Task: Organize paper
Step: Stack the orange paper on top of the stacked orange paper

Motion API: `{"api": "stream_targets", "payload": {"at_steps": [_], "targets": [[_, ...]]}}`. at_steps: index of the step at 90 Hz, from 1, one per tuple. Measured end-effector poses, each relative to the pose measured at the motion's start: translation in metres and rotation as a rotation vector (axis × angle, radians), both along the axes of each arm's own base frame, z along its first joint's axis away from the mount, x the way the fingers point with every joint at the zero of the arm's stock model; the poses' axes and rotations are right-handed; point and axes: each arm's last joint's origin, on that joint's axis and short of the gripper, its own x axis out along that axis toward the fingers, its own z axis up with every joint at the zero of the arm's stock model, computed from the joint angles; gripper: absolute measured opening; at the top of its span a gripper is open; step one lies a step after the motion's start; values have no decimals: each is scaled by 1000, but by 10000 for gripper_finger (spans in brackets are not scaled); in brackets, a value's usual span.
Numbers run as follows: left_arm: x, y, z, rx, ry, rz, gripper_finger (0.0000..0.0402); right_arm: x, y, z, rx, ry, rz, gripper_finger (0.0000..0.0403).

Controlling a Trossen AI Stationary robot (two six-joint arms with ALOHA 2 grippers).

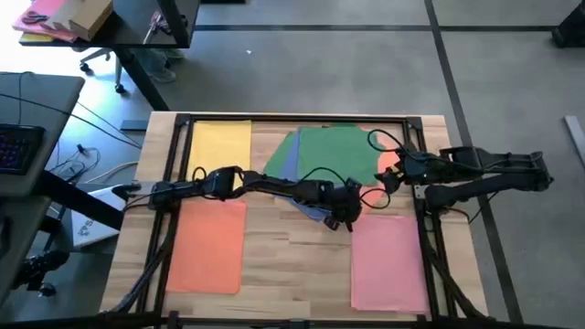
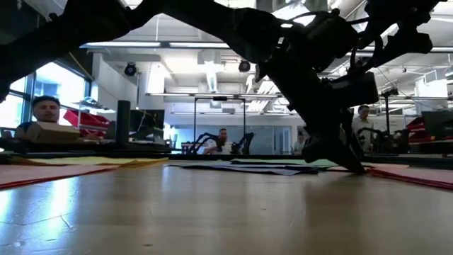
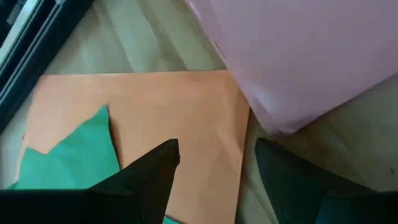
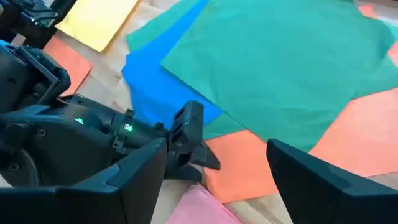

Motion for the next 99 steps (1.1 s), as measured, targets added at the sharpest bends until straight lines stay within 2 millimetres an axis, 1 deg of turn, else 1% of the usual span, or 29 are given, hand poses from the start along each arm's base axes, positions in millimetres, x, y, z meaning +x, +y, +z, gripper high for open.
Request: {"api": "stream_targets", "payload": {"at_steps": [6, 12, 25, 46, 65, 73, 80, 99], "targets": [[0, 0, 0, -7, 2, -6, 209, -1, 0, -1, 1, 11, 0, 264], [1, 0, -5, -6, 2, -4, 209, -1, 0, 0, 7, 8, 1, 264], [3, 1, -11, 37, -5, 12, 209, -1, 0, -1, 14, 6, -3, 264], [9, 7, -10, 117, -69, 13, 197, -1, 0, -1, 3, 11, 8, 264], [9, 12, -9, 176, -68, 50, 184, -1, 0, -1, 3, 13, 11, 264], [9, 14, -8, 214, -70, 81, 182, -1, 0, -1, 3, 13, 11, 264], [10, 21, -5, 249, -102, 149, 181, -1, 0, -1, 3, 14, 12, 264], [13, 39, 0, 208, -197, 291, 181, -2, 0, -1, 3, 16, 12, 264]]}}
